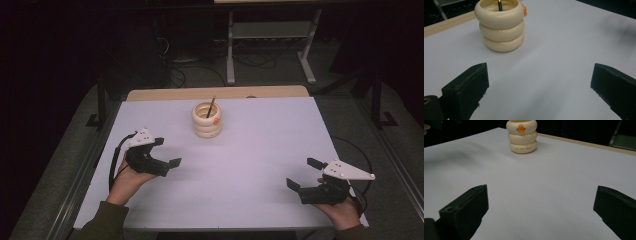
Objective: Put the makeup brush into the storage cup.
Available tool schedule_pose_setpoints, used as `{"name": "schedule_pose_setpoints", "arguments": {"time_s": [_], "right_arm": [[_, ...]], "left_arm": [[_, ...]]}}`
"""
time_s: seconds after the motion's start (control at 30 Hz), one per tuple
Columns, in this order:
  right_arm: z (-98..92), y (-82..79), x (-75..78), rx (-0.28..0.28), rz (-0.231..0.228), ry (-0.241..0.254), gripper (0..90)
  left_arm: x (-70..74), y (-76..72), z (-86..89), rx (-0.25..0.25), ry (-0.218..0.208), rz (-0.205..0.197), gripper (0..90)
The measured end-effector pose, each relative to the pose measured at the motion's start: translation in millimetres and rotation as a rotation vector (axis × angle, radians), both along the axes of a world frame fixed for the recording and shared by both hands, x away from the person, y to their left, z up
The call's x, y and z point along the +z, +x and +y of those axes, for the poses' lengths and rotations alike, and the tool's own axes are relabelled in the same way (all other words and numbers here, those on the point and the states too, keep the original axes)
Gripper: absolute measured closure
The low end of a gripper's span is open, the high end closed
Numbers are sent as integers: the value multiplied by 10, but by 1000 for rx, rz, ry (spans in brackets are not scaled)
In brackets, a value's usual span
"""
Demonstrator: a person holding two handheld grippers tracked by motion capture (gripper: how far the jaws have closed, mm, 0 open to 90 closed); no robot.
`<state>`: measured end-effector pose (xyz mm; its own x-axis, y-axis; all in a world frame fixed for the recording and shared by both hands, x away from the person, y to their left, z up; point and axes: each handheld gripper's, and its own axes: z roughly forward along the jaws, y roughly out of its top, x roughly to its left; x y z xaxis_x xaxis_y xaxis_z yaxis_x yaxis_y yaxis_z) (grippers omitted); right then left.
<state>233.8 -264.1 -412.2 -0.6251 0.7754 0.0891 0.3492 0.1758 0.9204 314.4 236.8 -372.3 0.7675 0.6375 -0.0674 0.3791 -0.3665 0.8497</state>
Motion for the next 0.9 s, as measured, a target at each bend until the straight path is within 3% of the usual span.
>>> {"name": "schedule_pose_setpoints", "arguments": {"time_s": [0.4,0.9], "right_arm": [[4,5,-7,-2,4,-4,0],[39,42,-14,6,8,-10,0]], "left_arm": [[-69,-180,65,-6,-4,-2,12],[-122,-376,232,23,-11,-5,12]]}}
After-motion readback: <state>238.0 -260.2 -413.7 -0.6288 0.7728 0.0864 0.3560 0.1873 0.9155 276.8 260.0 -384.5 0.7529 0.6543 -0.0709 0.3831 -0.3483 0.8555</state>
